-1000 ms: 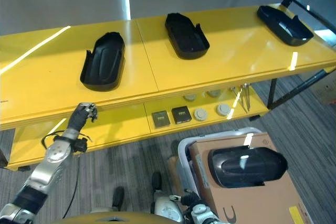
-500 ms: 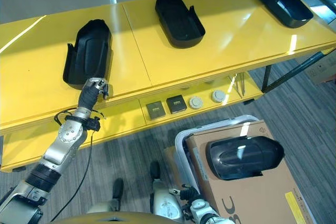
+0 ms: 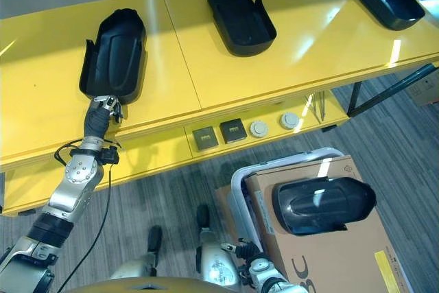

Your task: Move parts from the plastic box to the shelf.

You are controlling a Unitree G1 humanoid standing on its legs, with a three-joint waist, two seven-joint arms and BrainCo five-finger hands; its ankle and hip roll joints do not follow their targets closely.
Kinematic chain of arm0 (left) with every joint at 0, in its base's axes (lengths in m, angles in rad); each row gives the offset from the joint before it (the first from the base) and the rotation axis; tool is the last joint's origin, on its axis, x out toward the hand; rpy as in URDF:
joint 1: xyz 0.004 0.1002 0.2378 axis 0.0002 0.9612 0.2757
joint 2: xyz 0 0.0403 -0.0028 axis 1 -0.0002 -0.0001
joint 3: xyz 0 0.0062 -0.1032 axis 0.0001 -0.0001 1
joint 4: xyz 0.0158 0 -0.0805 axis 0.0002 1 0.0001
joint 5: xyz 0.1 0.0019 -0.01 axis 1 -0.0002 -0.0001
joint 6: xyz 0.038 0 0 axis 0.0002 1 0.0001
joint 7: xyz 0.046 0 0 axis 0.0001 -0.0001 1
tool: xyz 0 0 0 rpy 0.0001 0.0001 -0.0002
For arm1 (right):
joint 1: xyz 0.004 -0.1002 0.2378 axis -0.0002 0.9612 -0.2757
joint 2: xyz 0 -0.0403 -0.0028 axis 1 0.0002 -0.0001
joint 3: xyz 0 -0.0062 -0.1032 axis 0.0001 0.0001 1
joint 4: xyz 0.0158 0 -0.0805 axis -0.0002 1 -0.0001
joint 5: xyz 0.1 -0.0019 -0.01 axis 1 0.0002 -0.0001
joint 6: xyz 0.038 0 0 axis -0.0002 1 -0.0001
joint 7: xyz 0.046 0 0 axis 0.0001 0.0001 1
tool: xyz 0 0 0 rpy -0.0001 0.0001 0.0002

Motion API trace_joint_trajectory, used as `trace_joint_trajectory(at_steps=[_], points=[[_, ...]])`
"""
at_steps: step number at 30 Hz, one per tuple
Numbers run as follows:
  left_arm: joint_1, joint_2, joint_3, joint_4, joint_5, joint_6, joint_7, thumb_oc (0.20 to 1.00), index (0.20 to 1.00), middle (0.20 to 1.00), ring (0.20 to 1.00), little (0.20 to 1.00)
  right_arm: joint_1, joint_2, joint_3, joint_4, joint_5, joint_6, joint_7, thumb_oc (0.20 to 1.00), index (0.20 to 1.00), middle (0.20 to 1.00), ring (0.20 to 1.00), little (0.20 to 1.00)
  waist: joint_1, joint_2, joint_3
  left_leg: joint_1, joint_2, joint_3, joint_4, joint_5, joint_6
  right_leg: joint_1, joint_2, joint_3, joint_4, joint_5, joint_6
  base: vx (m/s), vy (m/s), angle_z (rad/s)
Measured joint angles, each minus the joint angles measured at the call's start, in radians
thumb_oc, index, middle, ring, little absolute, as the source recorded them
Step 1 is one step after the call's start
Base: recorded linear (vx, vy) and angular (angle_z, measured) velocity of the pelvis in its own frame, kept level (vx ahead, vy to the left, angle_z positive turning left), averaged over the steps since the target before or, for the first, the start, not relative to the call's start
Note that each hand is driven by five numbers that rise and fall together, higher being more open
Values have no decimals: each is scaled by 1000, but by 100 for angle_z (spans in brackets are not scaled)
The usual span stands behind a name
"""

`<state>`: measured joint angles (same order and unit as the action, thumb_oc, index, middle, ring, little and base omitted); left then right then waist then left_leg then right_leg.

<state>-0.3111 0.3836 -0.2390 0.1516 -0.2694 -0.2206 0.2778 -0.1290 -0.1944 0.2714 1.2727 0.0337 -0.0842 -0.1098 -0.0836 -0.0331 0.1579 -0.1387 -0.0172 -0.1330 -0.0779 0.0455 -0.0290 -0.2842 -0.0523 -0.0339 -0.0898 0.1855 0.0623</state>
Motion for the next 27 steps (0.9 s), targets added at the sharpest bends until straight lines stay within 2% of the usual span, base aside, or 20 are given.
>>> trace_joint_trajectory(at_steps=[9, 13, 18, 21, 26, 27], points=[[-108, -1, -12, 69, 0, -6, 42, 200, 200, 200, 200, 200, -6, 1, 1, -4, 1, -2, -3, 1000, 1000, 1000, 1000, 1000, -4, -4, 2, -23, -3, 24, 0, -2, 2, -32, 1, 22, 3, 5, 4, -2, 6, -6], [-162, -4, -37, 99, -1, -8, 59, 200, 200, 200, 200, 200, -19, 5, 2, -7, 1, -1, -3, 1000, 1000, 1000, 1000, 1000, -25, -8, 10, -24, -2, 29, 0, -2, 3, -35, 2, 25, 5, 11, -3, -3, -1, -3], [-161, -5, -38, 86, -1, -13, 58, 200, 200, 200, 200, 200, -26, 8, 1, -6, 1, -1, -3, 1000, 1000, 1000, 1000, 1000, -28, -12, 20, -14, -1, 44, 0, -5, 2, -32, 4, 35, 4, 8, 1, 23, -5, -7], [-119, -5, -35, 48, -3, -13, 44, 200, 200, 200, 200, 200, -26, 8, 1, -6, 1, 1, -3, 1000, 1000, 1000, 1000, 1000, -24, -11, 20, -8, -1, 46, 0, -5, 2, -27, 5, 36, 6, 16, -9, 5, -3, -1], [47, -4, 6, -135, -4, -14, 6, 200, 200, 200, 200, 200, -19, 5, -4, -5, 10, 8, -3, 1000, 1000, 1000, 1000, 1000, -23, -3, 33, 37, 1, 36, 0, -9, 3, 23, 5, 27, 4, 13, -8, 4, -1, 3], [120, -2, 26, -203, -4, -17, -22, 200, 200, 200, 200, 200, -15, 2, -12, 1, 18, 22, -3, 1000, 1000, 1000, 1000, 1000, 3, 2, 35, 59, 3, 27, 0, -13, 5, 48, 4, 21, 3, -1, -1, 33, 2, 16]])
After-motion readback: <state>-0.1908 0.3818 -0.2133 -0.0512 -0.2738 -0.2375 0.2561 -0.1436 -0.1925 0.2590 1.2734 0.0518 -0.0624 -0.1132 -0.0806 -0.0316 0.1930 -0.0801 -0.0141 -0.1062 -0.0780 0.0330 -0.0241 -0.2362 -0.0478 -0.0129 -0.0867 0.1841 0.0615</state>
